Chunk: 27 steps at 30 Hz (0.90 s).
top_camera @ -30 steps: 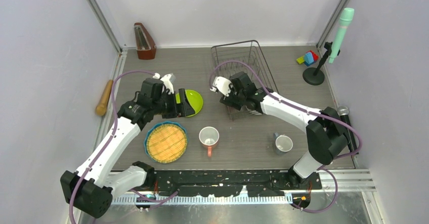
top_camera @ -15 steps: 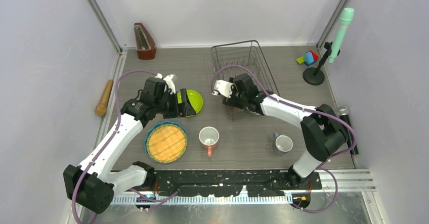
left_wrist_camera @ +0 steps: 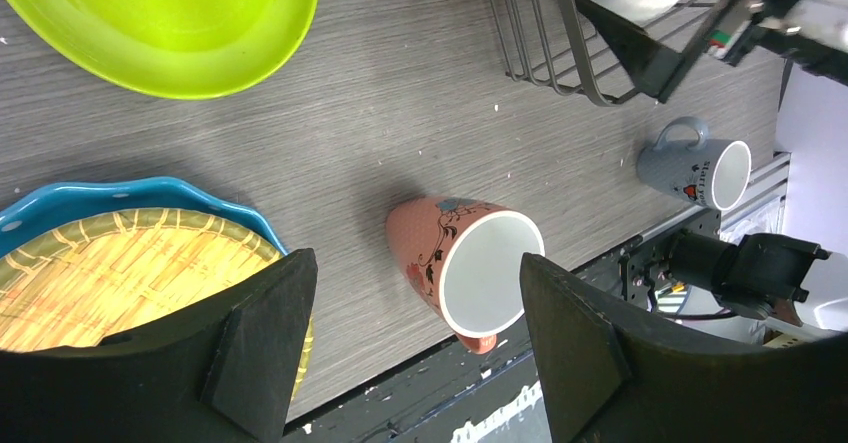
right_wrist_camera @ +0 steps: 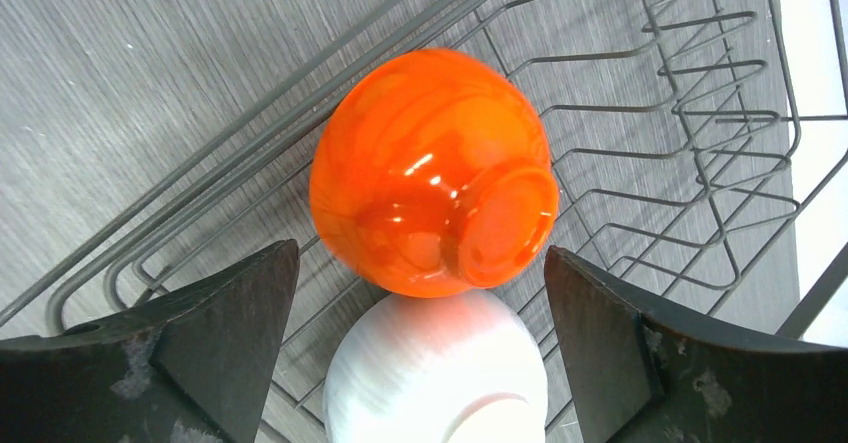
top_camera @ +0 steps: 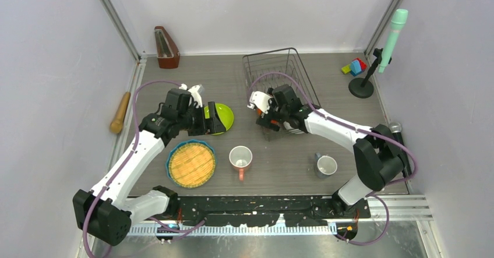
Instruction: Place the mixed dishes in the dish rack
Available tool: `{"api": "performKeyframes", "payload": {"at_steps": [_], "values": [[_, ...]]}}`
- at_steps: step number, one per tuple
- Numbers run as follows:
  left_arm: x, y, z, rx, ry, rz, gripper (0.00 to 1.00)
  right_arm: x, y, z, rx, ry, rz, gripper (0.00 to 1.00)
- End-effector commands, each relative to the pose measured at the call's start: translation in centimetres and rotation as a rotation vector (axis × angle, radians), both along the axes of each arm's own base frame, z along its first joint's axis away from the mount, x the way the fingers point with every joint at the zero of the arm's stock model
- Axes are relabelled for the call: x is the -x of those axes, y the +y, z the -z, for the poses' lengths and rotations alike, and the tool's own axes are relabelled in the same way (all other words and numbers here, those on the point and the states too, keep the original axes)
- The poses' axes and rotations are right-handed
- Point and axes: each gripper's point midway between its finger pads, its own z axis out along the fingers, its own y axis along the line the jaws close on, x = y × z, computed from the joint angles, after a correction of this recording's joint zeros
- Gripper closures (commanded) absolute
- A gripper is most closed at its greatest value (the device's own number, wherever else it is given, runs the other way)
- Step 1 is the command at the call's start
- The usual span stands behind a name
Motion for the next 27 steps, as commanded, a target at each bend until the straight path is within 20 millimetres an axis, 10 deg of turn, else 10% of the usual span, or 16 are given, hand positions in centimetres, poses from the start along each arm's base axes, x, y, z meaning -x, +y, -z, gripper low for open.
{"api": "performKeyframes", "payload": {"at_steps": [1,12,17,27], "values": [[-0.5,-0.4,-1.1,0.024,-0.028,0.013,0.23,0.3,0.7,-5.2,-0.186,-0.014,0.041,0.0],[-0.7,0.1,-0.6,0.028,-0.021,-0.005,0.22,-3.5,-1.2,-9.7,-0.55,0.093,0.614,0.06],[-0.3,0.4,-0.5,0.025,-0.012,-0.006,0.22,-2.7,0.1,-10.0,-0.797,0.3,0.77,0.51],[0.1,0.7,-0.2,0.029,-0.023,-0.012,0.23,-1.1,4.4,-6.6,-0.917,0.576,0.738,0.99]]}}
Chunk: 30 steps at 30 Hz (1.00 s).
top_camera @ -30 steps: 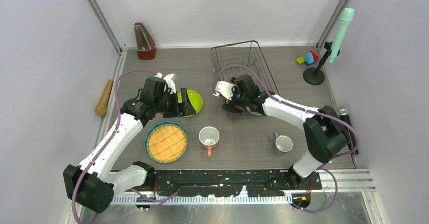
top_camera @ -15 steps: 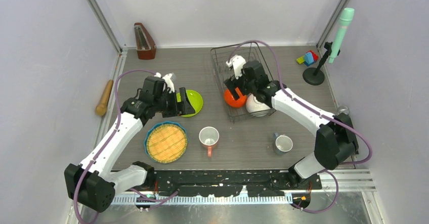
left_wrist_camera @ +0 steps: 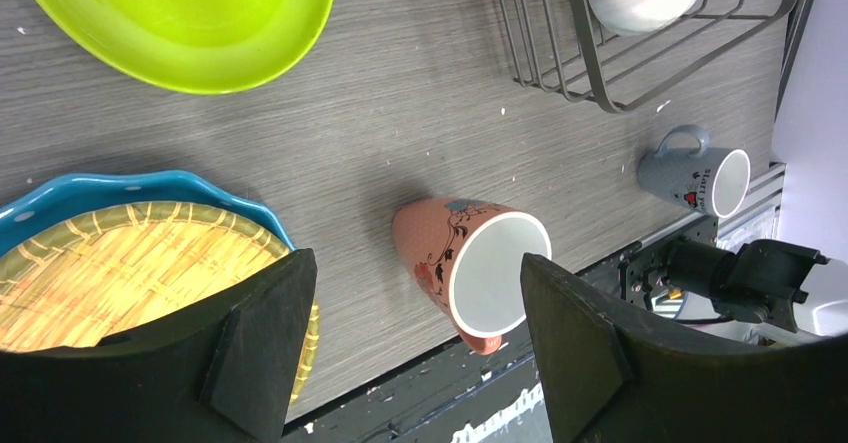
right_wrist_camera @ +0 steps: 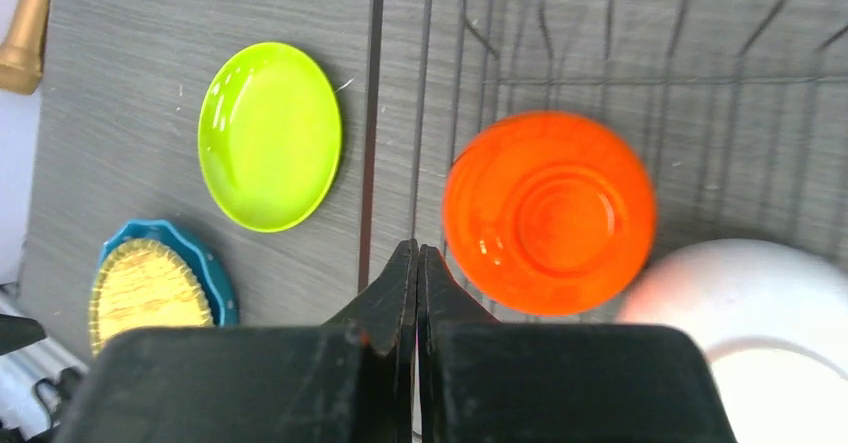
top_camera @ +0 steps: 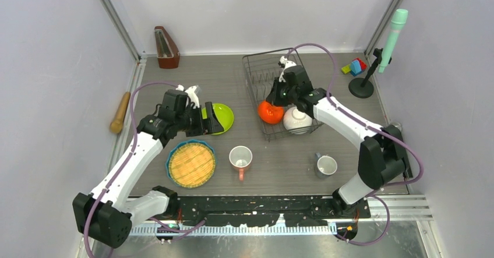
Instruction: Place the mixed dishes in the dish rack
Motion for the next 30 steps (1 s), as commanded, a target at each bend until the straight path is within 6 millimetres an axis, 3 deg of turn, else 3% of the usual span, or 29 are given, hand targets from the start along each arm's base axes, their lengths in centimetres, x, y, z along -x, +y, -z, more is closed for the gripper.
{"api": "performKeyframes", "payload": {"at_steps": [1,5,9,13,20,27,30], "values": [[0.2,-0.1,-0.4,0.024,-0.026,0.011,0.23,0.5,3.2,1.0,-0.119,0.086,-0.059,1.0],[0.5,-0.1,-0.1,0.022,-0.018,0.016,0.23,0.6,2.1,4.1,0.002,0.144,-0.023,0.99],[0.7,0.3,-0.1,0.007,-0.025,0.009,0.23,0.2,-0.7,7.2,0.18,0.206,0.07,0.97],[0.5,0.8,0.4,-0.019,-0.024,-0.014,0.23,-0.4,-1.3,8.1,0.233,0.211,0.092,0.96],[-0.3,1.1,0.8,-0.037,-0.007,-0.051,0.23,-0.7,1.1,5.7,0.132,0.173,0.015,0.92],[-1.1,1.3,-0.1,-0.042,-0.042,-0.061,0.23,-0.7,2.2,-0.3,0.027,0.065,-0.031,0.88],[-1.5,1.3,-0.3,-0.04,-0.048,-0.068,0.23,-1.5,2.8,-1.3,0.016,0.044,-0.037,0.88]]}}
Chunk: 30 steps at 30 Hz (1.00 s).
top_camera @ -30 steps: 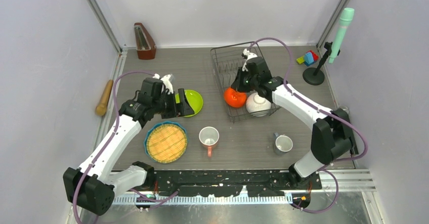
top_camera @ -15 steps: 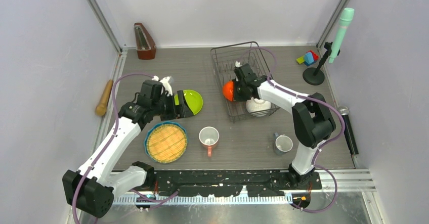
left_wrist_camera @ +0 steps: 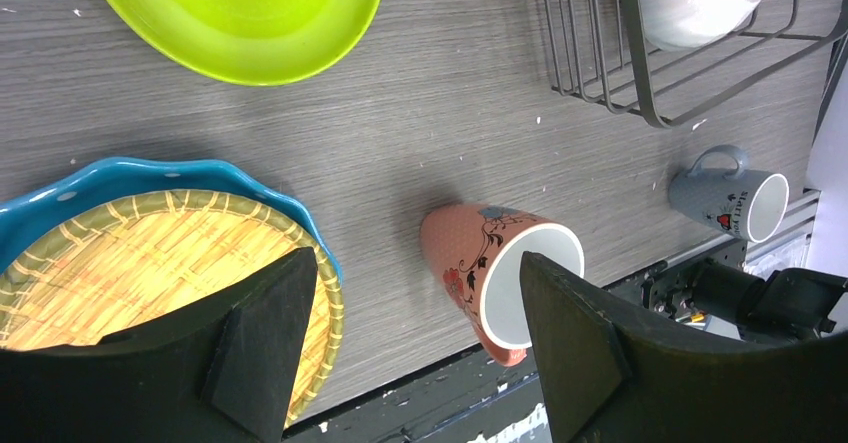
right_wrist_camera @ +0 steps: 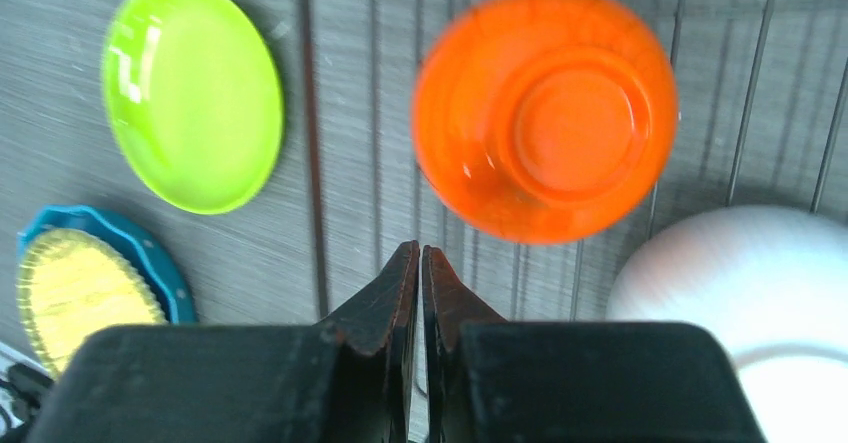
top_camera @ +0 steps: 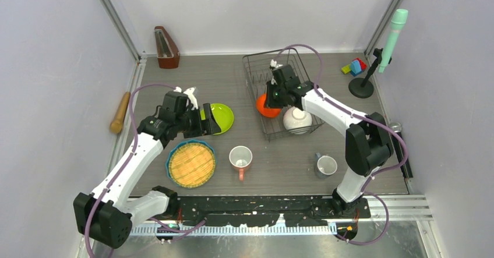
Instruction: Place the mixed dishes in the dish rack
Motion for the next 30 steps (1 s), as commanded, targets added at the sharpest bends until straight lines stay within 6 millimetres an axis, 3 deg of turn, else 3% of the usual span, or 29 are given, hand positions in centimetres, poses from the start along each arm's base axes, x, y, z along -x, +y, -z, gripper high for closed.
{"api": "performKeyframes", "payload": {"at_steps": [1,5,6,8,9,11,13,16,20,27,30], "values": [[-1.5,0.0,-1.5,0.003,-0.059,-0.017,0.23,-2.7,2.1,-7.0,-0.11,-0.164,-0.027,0.88],[-2.0,-0.2,-1.2,0.015,-0.046,-0.031,0.23,-4.0,1.9,-5.1,-0.047,-0.13,0.009,0.81],[-2.0,-0.3,-1.2,0.017,-0.042,-0.029,0.23,-4.1,0.4,-4.1,0.026,-0.115,0.058,0.73],[-2.0,-0.4,-0.9,0.013,-0.035,-0.023,0.23,-4.2,-1.6,-2.3,0.136,-0.088,0.117,0.48],[-2.1,-0.3,-0.7,0.006,-0.032,-0.025,0.23,-3.9,-2.5,-1.5,0.176,-0.075,0.132,0.3],[-2.1,-0.2,-0.4,-0.006,-0.027,-0.023,0.23,-3.7,-4.0,-0.8,0.242,-0.087,0.164,0.12],[-2.2,-0.2,-0.1,-0.011,-0.021,-0.021,0.23,-3.5,-5.2,-0.1,0.3,-0.083,0.172,0.04],[-2.5,-0.3,-0.1,-0.013,-0.017,-0.016,0.23,-3.5,-6.3,0.7,0.376,-0.058,0.179,0.01],[-2.7,-0.4,0.1,-0.015,-0.01,-0.01,0.23,-3.9,-6.3,1.3,0.351,-0.03,0.179,0.01],[-2.7,-0.3,0.2,-0.022,-0.016,-0.007,0.23,-5.0,-5.1,2.2,0.186,0.025,0.146,0.0],[-2.8,-0.3,0.2,-0.025,-0.017,-0.006,0.23,-5.4,-3.7,2.4,0.071,0.058,0.117,0.06]]}}
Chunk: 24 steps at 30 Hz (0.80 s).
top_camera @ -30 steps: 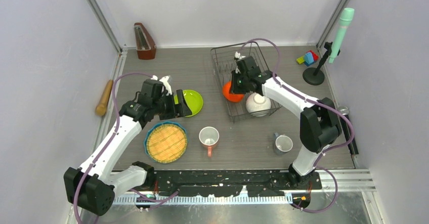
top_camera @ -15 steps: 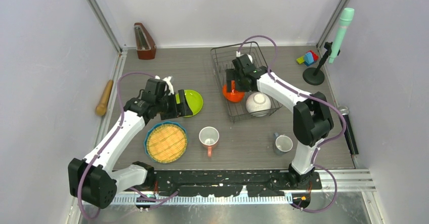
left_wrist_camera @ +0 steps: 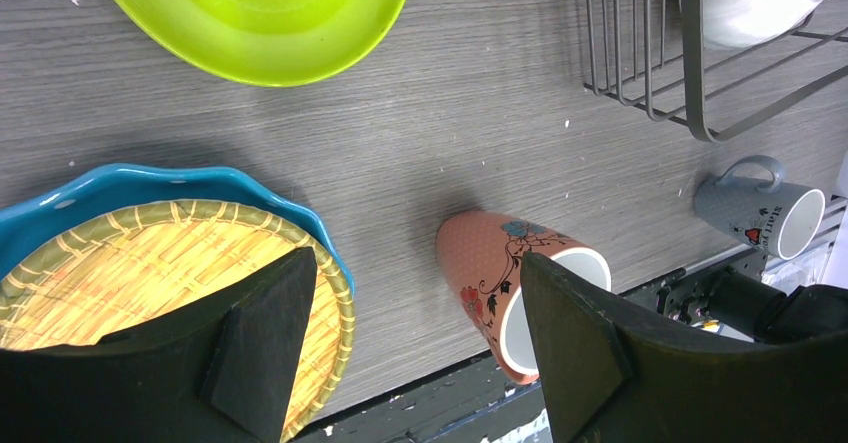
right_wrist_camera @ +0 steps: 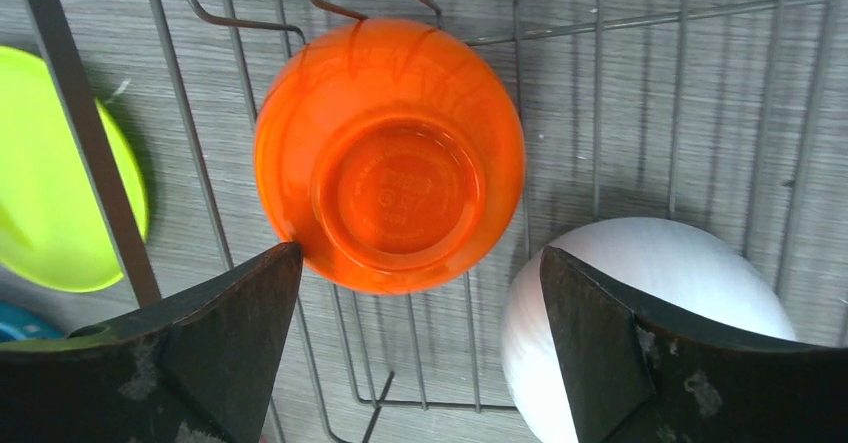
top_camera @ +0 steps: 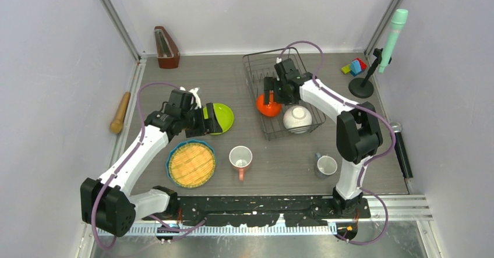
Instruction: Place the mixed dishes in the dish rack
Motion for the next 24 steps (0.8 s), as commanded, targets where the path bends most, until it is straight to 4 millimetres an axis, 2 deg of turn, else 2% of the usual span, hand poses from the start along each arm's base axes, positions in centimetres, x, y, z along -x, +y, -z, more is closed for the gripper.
{"api": "performKeyframes", "payload": {"at_steps": [1,6,11,14,20,24], "values": [[-1.6,-0.2,-2.0,0.01,-0.086,0.007,0.23,-1.7,0.9,1.0,-0.131,0.027,0.005,0.08],[-1.6,-0.3,-2.0,0.013,-0.086,0.011,0.23,-1.9,2.1,0.6,-0.213,0.009,-0.017,0.16],[-1.7,-0.3,-2.2,0.011,-0.092,0.015,0.23,-2.6,1.6,0.3,-0.256,-0.006,0.021,0.09],[-1.8,-0.3,-2.4,0.01,-0.096,0.017,0.23,-3.3,1.3,-0.1,-0.312,-0.017,0.057,0.19],[-1.9,-0.4,-2.3,0.013,-0.093,0.018,0.23,-3.5,1.3,-0.2,-0.329,-0.016,0.061,0.34],[-1.9,-0.4,-2.3,0.014,-0.093,0.017,0.23,-3.5,1.2,0.1,-0.321,-0.014,0.058,0.4]]}}
